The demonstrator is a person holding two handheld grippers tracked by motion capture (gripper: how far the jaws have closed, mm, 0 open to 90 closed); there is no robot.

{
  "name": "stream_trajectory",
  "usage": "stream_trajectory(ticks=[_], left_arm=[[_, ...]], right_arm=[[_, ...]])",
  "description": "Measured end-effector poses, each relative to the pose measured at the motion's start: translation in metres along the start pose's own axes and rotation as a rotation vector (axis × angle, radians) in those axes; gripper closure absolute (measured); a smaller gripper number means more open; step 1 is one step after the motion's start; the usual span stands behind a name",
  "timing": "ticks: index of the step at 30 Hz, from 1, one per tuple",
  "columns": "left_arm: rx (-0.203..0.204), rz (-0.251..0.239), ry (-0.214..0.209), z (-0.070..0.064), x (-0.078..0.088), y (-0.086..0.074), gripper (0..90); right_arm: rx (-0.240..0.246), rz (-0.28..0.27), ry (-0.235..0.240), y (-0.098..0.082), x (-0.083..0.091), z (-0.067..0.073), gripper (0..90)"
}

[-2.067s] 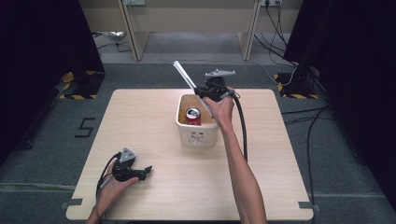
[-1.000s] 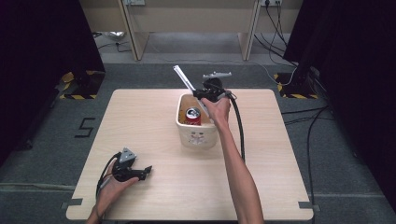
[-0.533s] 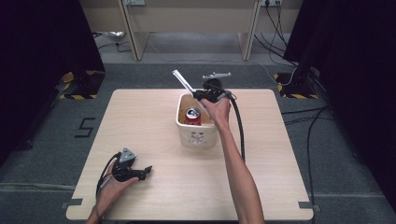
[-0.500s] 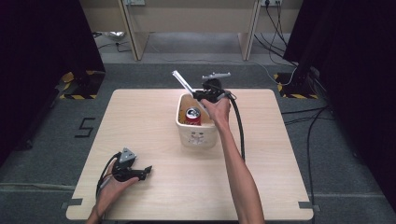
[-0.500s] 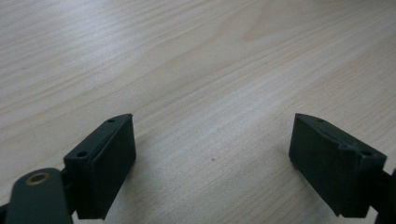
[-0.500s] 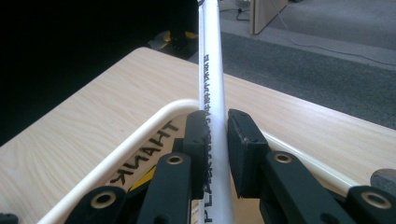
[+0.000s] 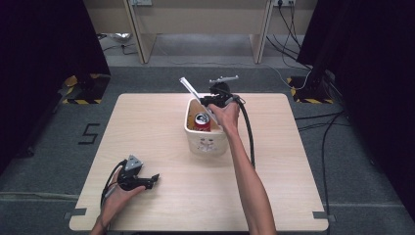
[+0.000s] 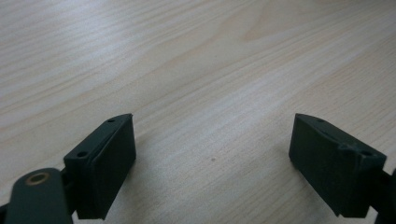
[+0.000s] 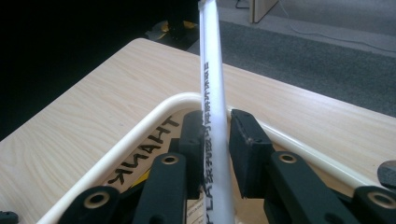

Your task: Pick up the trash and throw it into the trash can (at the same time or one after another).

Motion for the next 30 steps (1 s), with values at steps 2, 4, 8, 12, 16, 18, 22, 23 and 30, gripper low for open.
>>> stream_trajectory(ticks=[2,4,8,12,16,18,22,23,30], left_arm=[[0.000,0.000,0.000,0.000,0.000,0.000,14.1],[0.000,0.000,0.000,0.000,0.000,0.000,14.1],[-0.001,0.000,-0.001,0.000,0.000,0.000,14.1],[0.000,0.002,-0.001,0.000,0.000,0.000,14.1],[0.000,0.001,-0.001,0.000,0.000,0.000,14.1],[0.000,0.001,-0.001,0.000,0.000,0.000,14.1],[0.000,0.001,0.000,0.000,0.000,0.000,14.1],[0.000,0.001,0.001,0.000,0.000,0.000,14.1],[0.002,-0.002,0.001,0.000,0.000,0.000,14.1]], right_arm=[[0.001,0.006,-0.001,0.000,-0.001,0.001,68.9],[-0.010,0.004,-0.009,0.000,-0.002,0.001,62.5],[-0.021,-0.008,-0.007,0.001,0.004,0.002,54.5],[-0.030,-0.023,-0.009,0.004,0.013,-0.001,50.5],[-0.040,-0.050,-0.013,0.005,0.024,-0.006,47.9],[-0.030,-0.053,-0.019,0.005,0.029,-0.010,46.4],[-0.034,-0.063,-0.029,0.001,0.039,-0.018,42.9],[-0.036,-0.066,-0.032,0.000,0.042,-0.020,41.9],[-0.031,-0.072,-0.057,-0.010,0.055,-0.033,35.1]])
Point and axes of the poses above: each handheld gripper's, and its own axes: x roughly backward along the jaws, y roughly out of its top, z roughly to its left, the point moved 3 cm from there along -x, roughly forward along the jaws, and after that the axes turned 10 degrees about -y, right-handed, at the moved point
